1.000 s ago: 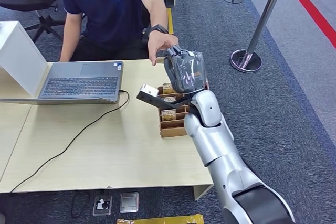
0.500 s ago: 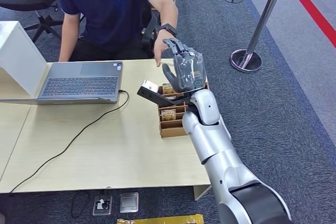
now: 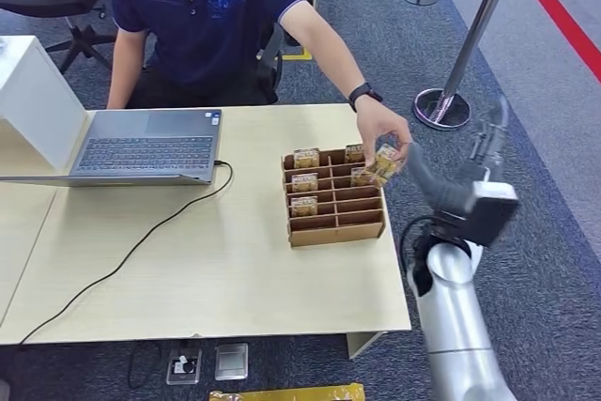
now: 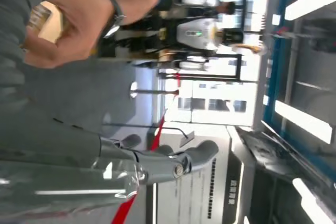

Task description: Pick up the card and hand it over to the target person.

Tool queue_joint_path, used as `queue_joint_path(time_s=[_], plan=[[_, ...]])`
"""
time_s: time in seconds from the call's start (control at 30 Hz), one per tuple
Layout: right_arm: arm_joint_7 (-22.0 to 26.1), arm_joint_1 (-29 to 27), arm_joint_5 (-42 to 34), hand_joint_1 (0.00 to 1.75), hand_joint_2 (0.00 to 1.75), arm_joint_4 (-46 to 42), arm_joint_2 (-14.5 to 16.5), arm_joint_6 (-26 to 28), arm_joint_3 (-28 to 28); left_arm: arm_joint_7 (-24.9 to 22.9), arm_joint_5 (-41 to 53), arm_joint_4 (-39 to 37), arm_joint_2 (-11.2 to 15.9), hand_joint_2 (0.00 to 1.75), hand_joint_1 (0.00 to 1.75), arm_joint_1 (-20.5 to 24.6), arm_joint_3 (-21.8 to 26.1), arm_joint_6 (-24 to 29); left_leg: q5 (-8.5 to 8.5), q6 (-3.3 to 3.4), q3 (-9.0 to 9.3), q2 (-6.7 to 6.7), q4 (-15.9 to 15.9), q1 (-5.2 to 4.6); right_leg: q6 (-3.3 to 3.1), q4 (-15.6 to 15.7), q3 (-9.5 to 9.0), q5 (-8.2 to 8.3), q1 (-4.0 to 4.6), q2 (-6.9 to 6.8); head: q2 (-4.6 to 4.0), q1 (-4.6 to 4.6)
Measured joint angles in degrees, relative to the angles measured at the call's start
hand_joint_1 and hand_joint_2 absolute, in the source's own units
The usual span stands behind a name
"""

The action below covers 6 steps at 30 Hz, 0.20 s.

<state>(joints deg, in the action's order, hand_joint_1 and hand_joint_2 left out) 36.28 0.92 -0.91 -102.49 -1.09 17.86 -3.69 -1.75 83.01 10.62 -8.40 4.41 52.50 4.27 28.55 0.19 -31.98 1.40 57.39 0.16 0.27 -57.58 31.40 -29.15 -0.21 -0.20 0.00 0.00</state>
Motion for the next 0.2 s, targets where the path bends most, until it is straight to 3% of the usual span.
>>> queue_joint_path(time_s=[0.1, 0.2], plan=[[1.33, -8.51, -12.59, 0.00, 1.75, -4.14, -0.98, -8.13, -8.57, -0.80, 0.12, 0.02, -0.02, 0.00, 0.00, 0.04, -0.04, 0.14, 0.04, -0.02, -0.01, -0.08, -0.03, -0.01, -0.03, 0.00, 0.04, 0.00, -0.01, 0.09, 0.00, 0.00], [-0.06, -12.94, -21.10, 0.00, 1.75, -3.26, 1.92, -16.81, -19.63, -1.03, 0.76, 0.02, 0.08, 0.00, 0.00, 0.12, -0.67, 0.11, 0.01, -0.02, 0.12, 0.34, -0.06, 0.03, -0.02, 0.12, -0.14, -0.09, 0.02, -0.32, 0.00, 0.00]])
